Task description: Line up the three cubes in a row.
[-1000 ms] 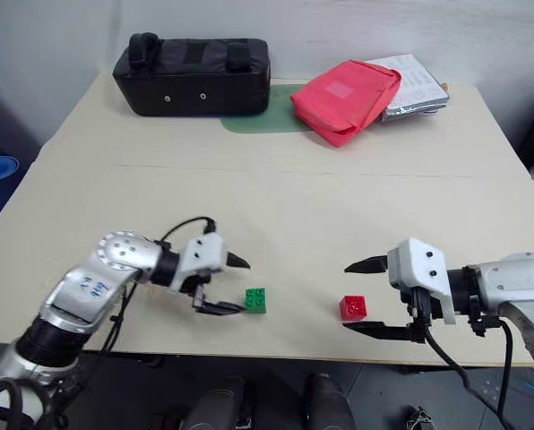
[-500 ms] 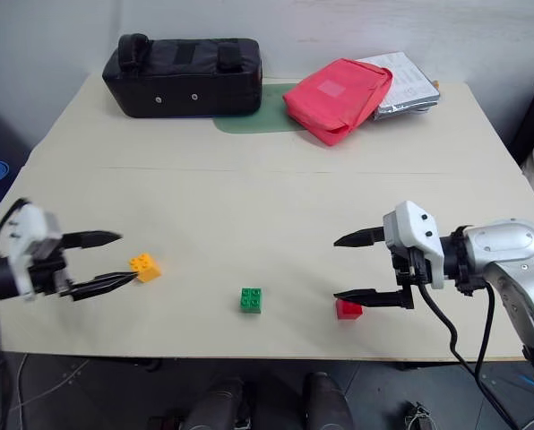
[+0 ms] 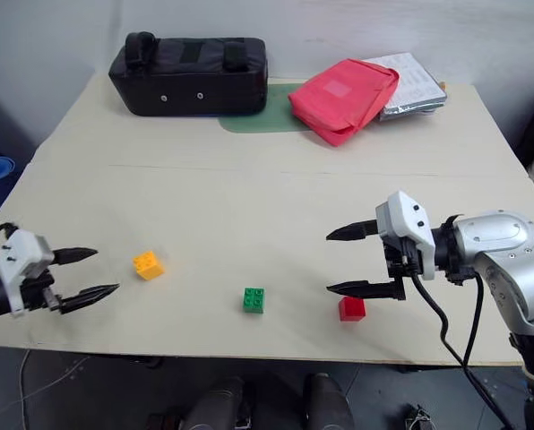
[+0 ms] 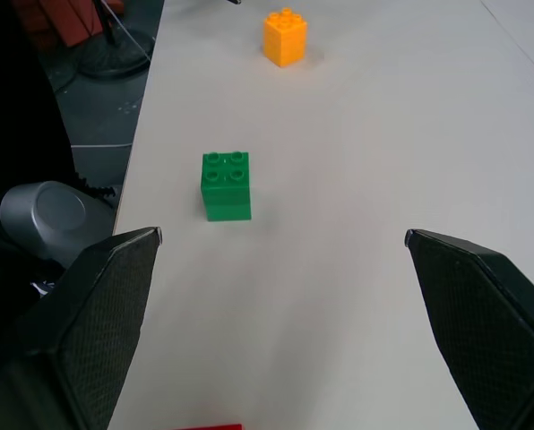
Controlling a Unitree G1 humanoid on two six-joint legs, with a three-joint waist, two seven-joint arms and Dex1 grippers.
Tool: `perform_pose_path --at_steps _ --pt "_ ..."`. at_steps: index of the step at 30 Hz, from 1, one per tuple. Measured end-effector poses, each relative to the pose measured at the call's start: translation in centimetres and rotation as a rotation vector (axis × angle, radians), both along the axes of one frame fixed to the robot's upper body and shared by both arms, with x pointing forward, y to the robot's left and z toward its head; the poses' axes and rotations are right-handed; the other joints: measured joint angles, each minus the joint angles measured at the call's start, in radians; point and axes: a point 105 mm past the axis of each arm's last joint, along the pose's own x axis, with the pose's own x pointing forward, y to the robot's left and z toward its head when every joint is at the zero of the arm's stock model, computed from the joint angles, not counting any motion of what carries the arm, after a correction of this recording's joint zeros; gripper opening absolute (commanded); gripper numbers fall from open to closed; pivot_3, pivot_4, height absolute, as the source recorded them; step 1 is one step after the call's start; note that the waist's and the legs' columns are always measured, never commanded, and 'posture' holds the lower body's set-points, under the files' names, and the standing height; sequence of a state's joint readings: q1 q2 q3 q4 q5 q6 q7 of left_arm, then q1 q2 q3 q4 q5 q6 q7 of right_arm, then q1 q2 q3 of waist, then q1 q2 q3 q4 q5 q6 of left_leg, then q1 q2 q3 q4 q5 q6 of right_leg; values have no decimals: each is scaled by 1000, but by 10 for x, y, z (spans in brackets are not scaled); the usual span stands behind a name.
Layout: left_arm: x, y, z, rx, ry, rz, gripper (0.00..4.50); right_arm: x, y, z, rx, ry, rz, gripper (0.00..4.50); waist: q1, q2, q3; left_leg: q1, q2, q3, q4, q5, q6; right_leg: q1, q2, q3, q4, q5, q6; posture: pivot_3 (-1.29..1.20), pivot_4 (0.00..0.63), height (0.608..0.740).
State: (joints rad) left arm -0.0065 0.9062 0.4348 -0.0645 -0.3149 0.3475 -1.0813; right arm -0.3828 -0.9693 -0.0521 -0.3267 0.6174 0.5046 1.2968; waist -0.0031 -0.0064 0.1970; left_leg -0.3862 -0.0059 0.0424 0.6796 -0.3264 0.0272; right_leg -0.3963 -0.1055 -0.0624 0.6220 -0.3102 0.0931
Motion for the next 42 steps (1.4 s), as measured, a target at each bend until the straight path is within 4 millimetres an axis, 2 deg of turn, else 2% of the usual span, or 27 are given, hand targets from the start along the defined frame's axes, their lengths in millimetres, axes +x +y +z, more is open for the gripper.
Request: perform_pose_path --at_steps 5,8,11,19,22,25,27,33,37,42 --pt "16 -17 -6 -14 41 -58 4466 -3 1 1 -1 -19 -8 4500 -7 0 0 0 0 0 0 0 0 0 1 0 2 0 0 0 150 740" --pt "23 -20 -13 -17 74 -70 4466 -2 0 3 3 -35 -26 4500 -4 0 0 0 0 0 1 0 0 0 1 0 3 0 0 0 150 740" --pt "28 -20 -21 -7 98 -72 3919 -3 1 2 2 -32 -36 4500 -1 0 0 0 0 0 1 0 0 0 1 0 3 0 0 0 150 740" --pt "35 -25 -23 -9 79 -96 1482 -2 0 0 3 -30 -54 4500 0 0 0 0 0 0 1 0 0 0 1 0 4 0 0 0 150 740" --pt "33 -27 -23 -8 78 -123 1489 -2 0 0 2 -30 -56 4500 -1 0 0 0 0 0 1 0 0 0 1 0 4 0 0 0 150 740" --pt "18 -40 -24 -17 101 -241 1489 -3 -1 -2 2 -20 -61 4500 -1 0 0 0 0 0 1 0 0 0 1 0 3 0 0 0 150 740" --pt "13 -48 -16 -5 89 -306 1489 -5 -2 -6 0 -1 -62 4500 1 0 0 -1 0 0 1 0 0 0 1 0 2 0 0 0 150 740" --pt "-2 -59 -9 130 125 -540 1489 -18 -5 -8 -31 17 -27 4500 0 0 0 0 0 0 1 1 0 0 1 0 1 0 0 0 150 740" --pt "4 -62 -2 216 95 -664 1489 -21 -7 -10 -41 27 -27 4500 1 0 0 0 0 0 1 1 0 0 1 -1 1 0 0 0 150 740" --pt "13 -67 -21 250 92 -735 1489 -23 -8 -14 -43 28 -45 4500 2 0 0 -1 0 0 2 1 0 0 1 -1 4 0 0 0 150 740"
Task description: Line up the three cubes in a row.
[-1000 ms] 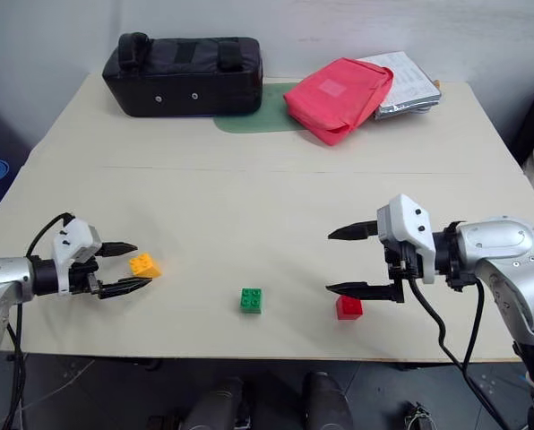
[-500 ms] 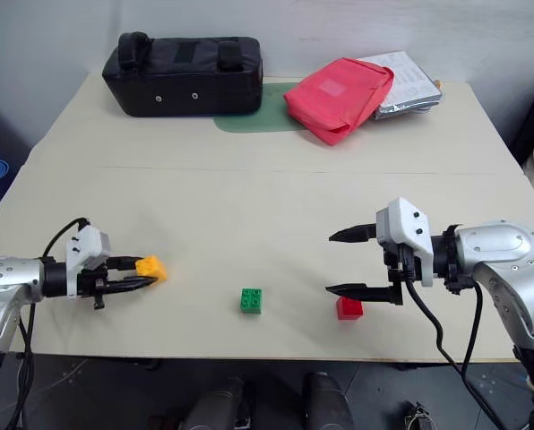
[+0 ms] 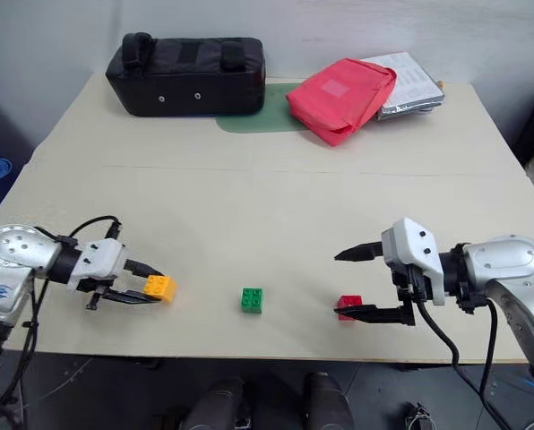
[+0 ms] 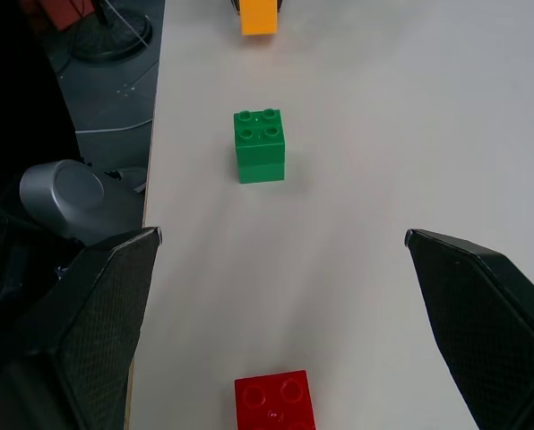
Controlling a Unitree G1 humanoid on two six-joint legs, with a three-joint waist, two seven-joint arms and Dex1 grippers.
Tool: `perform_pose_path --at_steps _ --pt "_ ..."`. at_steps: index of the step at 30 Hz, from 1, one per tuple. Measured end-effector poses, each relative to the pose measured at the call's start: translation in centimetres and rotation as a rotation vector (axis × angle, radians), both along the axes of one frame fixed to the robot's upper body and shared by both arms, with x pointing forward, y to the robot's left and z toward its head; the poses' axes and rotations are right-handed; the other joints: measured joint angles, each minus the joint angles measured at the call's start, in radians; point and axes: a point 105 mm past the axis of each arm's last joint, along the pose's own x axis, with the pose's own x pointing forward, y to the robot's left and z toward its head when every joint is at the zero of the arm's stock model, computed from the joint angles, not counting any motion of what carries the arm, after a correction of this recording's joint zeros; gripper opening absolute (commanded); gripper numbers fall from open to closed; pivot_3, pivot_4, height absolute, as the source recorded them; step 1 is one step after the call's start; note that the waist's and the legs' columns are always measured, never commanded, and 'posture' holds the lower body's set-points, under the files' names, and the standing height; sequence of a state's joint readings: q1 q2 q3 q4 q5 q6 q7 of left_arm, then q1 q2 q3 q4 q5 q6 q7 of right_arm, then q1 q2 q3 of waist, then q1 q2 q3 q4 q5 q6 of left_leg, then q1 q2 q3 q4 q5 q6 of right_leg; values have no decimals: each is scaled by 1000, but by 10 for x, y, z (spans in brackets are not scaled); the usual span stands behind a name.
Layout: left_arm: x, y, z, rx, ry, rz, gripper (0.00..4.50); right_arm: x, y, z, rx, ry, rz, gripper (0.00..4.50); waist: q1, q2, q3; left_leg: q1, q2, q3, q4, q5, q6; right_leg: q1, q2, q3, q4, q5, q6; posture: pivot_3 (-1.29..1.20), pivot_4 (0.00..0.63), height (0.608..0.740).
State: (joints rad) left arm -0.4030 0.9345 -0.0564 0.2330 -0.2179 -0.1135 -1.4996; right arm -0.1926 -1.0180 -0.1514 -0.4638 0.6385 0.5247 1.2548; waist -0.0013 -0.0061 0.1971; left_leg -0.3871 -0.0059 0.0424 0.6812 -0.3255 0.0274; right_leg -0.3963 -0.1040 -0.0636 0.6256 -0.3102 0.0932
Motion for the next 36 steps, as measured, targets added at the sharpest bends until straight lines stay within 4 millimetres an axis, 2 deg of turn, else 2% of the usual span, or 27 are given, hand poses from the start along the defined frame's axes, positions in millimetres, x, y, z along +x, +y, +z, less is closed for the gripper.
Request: perform_pose_path --at_steps 2,12,14,18,20,22,25,27,30,33,36 --pt "3 -5 -6 0 5 -19 1489 -2 0 -1 -1 1 -2 4500 0 0 0 0 0 0 0 0 0 0 1 0 1 0 0 0 150 740" --pt "11 -4 -6 -10 -2 -10 1489 -2 -1 -4 -4 0 -21 4500 0 0 0 0 0 0 1 1 1 1 1 0 1 0 0 0 150 740" --pt "11 -5 -6 -12 -1 -9 2245 -2 -1 -4 -11 -6 -24 4500 0 0 0 0 0 0 1 1 1 1 1 0 2 0 1 0 150 740" --pt "10 -4 -7 -15 18 3 3410 -1 -4 -6 -30 -26 -28 4500 0 0 0 0 0 0 1 1 1 1 1 0 2 0 1 0 150 740" --pt "8 -2 -9 -19 38 16 4128 0 -7 -10 -37 -21 -39 4500 0 0 0 0 0 0 1 1 1 1 1 0 2 0 1 0 150 740" --pt "6 3 -10 -16 62 38 4482 -1 -11 -15 -39 -4 -52 4500 0 0 0 0 0 0 1 1 1 1 1 0 2 0 1 0 150 740" --pt "-3 18 4 -30 102 110 4482 -6 -36 -19 -29 26 -118 4500 0 -1 0 0 1 -1 1 1 1 2 2 0 1 0 1 0 150 740" --pt "-7 33 26 -32 91 177 4482 -9 -54 -17 -27 32 -163 4500 0 -1 0 1 1 -1 1 1 1 3 1 0 1 0 1 0 150 740" --pt "-19 42 45 -30 98 218 4482 -19 -75 -13 -37 47 -187 4500 0 0 0 2 1 -1 0 1 1 4 1 1 0 0 1 0 150 740" --pt "-31 52 52 -7 117 257 4482 -27 -97 -11 -51 58 -219 4500 -1 0 0 3 1 -1 0 1 1 4 1 1 -4 0 1 0 150 740" --pt "-34 56 57 -8 98 265 4482 -31 -110 -13 -58 63 -230 4500 -1 1 0 3 1 -1 -1 0 1 4 0 1 -3 0 0 0 150 740"
